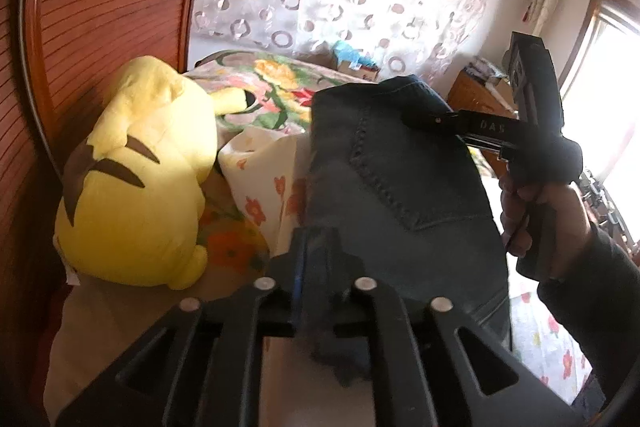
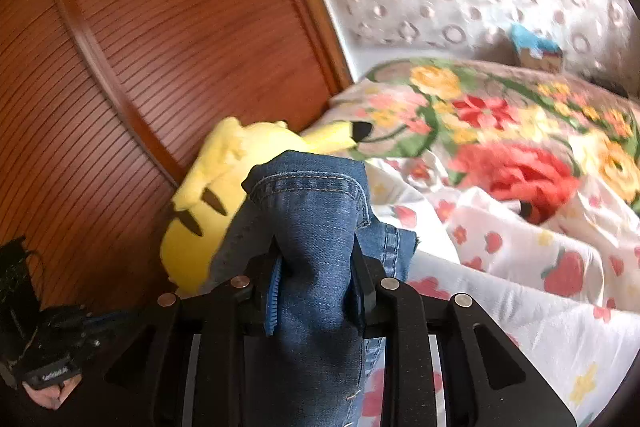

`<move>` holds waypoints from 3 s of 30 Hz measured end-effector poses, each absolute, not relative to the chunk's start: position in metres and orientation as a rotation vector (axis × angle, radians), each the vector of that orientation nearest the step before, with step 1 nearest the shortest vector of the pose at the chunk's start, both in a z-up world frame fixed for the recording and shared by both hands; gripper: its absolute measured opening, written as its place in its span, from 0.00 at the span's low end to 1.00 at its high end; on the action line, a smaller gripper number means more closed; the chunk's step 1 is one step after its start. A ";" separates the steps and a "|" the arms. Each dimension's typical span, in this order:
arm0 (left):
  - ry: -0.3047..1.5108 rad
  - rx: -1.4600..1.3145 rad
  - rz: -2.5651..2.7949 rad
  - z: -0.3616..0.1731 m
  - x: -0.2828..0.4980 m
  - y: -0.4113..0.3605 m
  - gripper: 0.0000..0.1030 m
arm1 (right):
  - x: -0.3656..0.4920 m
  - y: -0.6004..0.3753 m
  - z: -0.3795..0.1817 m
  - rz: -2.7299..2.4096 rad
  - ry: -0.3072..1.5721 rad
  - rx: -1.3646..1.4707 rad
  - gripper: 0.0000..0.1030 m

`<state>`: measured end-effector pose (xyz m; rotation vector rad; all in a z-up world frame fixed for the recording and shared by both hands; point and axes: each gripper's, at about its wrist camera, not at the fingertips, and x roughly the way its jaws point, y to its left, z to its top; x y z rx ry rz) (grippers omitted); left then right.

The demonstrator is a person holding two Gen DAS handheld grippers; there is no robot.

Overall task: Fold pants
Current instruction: 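Lift the folded jeans with both grippers and carry them toward the yellow plush toy, then lower the jeans beside the yellow plush toy and open both grippers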

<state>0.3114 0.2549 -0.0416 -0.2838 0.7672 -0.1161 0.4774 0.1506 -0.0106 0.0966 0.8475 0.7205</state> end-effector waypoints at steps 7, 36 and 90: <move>0.791 -0.235 -0.128 -0.044 0.311 0.242 0.42 | 0.492 0.133 -0.032 0.670 0.869 0.117 0.31; 0.894 -0.520 -0.238 -0.084 0.315 0.240 0.43 | 0.490 0.125 -0.042 0.709 0.925 0.148 0.35; 0.796 -0.207 -0.061 -0.047 0.308 0.235 0.16 | 0.483 0.148 0.000 0.671 0.808 -0.105 0.20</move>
